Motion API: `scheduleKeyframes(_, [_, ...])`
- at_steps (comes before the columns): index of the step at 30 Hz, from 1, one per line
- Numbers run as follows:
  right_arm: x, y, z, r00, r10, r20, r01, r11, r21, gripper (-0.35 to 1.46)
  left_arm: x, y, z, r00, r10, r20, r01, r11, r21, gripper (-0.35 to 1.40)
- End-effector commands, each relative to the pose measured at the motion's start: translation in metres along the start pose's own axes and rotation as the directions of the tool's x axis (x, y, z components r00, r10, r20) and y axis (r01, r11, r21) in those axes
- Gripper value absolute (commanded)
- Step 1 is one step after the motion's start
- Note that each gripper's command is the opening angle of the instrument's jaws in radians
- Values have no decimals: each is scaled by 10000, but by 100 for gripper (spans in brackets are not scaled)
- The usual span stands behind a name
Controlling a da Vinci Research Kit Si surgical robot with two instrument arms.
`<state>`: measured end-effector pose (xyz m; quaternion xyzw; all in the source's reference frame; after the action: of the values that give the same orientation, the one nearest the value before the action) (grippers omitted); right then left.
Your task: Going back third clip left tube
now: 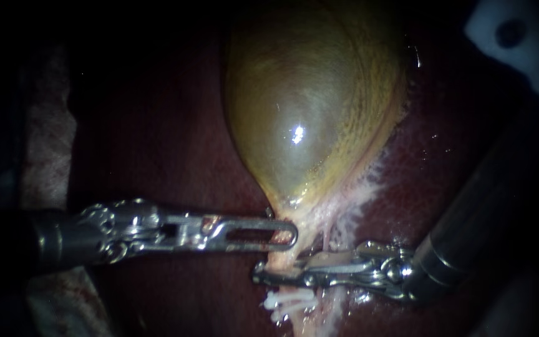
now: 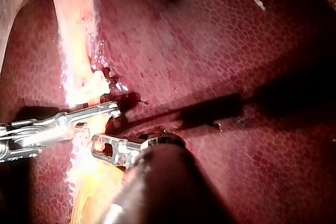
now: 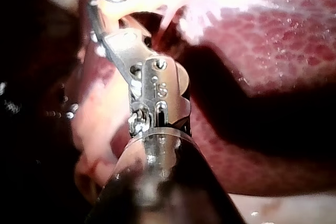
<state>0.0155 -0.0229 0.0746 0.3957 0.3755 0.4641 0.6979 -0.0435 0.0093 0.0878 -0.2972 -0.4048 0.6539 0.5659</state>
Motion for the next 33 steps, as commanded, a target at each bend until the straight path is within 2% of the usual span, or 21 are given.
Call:
scheduleKeyframes(1, [0,0,0,10000,1,1,-1,10000,0,-35,0,0,0,10000,-4,1,4,10000,-2,-35])
scheduleKeyframes(17, [0,-1,0,10000,0,3,0,10000,4,-34,0,0,0,10000,-5,-1,5,10000,-1,-35])
scheduleKeyframes(20, [-1,-2,-1,10000,-3,7,3,10000,11,-5,0,0,0,10000,-6,-2,6,10000,0,-35])
scheduleKeyframes(21, [-1,-3,-2,10000,-3,9,3,10000,14,10,0,0,0,10000,-6,-2,6,10000,0,-35])
scheduleKeyframes(24, [-1,-4,-2,10000,-4,-15,4,10000,29,32,-1,0,0,10000,-6,-2,6,10000,0,-35])
scheduleKeyframes(28, [-2,-4,-3,9998,-184,-4,184,9998,29,44,-1,1,0,10000,-10,-4,10,10000,1,-35])
scheduleKeyframes(33, [-2,-4,-3,9974,-719,-3,719,9974,37,49,-1,1,0,10000,-10,-4,10,10000,2,-35])
